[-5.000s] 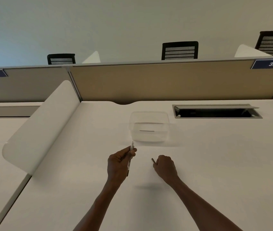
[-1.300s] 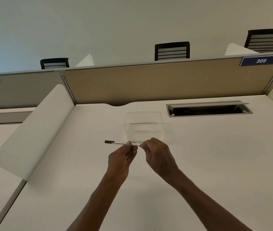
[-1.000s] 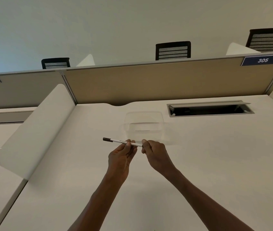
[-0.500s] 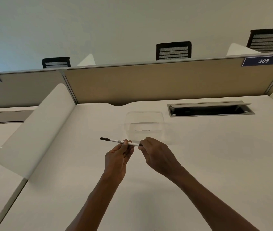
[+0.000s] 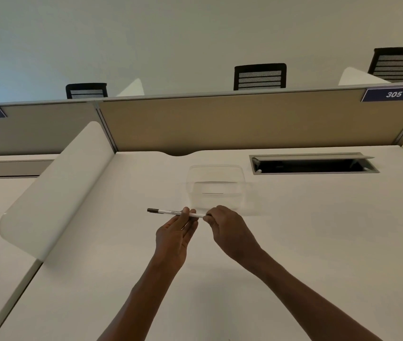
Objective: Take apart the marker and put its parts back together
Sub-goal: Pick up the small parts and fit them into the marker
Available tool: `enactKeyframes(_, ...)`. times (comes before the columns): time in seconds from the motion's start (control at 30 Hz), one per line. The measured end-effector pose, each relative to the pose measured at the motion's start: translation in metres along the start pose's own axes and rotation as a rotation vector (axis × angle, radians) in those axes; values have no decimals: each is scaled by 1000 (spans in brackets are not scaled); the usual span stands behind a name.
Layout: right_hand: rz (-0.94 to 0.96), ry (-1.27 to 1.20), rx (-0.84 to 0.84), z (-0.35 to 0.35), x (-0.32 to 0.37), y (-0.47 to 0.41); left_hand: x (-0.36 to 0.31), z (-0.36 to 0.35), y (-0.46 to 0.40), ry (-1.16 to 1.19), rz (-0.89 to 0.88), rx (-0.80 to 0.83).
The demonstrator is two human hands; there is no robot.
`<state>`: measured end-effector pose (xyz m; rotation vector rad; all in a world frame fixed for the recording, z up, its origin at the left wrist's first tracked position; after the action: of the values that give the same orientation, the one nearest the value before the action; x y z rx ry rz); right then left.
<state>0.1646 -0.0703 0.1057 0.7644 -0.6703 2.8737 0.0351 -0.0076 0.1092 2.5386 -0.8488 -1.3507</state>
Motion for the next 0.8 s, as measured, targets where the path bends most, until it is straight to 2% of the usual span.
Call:
enactKeyframes(0.17, 139, 279, 5, 6, -2, 4, 4, 2, -3, 43, 54, -14)
enactKeyframes(0.27, 124, 228, -10, 5, -1, 5, 3, 1, -4, 68, 54, 12)
enactKeyframes(0.33, -94, -55, 10, 3, 7, 3, 3, 0, -5, 69, 49, 29)
enactKeyframes(0.43, -778, -969, 107, -4, 16, 1, 2, 1, -7, 70, 35, 45)
enactKeyframes(0.47, -946, -1216, 149, -7, 20, 1, 2, 3, -7, 63, 30, 45)
enactKeyframes(0.5, -1010, -1303, 186, -7, 21, 1, 1, 4, -8, 55, 25, 41)
enactKeyframes(0.53, -999, -1284, 221, -5, 23, 0, 1, 6, -8, 50, 20, 32)
enactKeyframes(0.57, -911, -1133, 245, -2, 22, -1, 1, 7, -8, 52, 16, 20)
enactKeyframes(0.7, -237, -40, 165, 0, 20, -2, -2, 10, -8, 74, 5, -15)
enactKeyframes(0.73, -95, 132, 131, -1, 18, 0, -2, 9, -8, 73, 4, -17)
enactKeyframes(0.8, 108, 328, 105, 0, 14, 2, -3, 8, -8, 66, 5, -17)
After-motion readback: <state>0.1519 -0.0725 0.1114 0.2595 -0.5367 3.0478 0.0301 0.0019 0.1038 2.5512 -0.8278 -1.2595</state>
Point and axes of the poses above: each hand's wrist, its own y-axis away from the middle knuckle, its own z-axis out of the back of the hand, x = y × z, the point moved 2 cm from there along -y, towards the middle knuckle, and after that the axes turned 4 degrees about x, right-handed, at the moved point
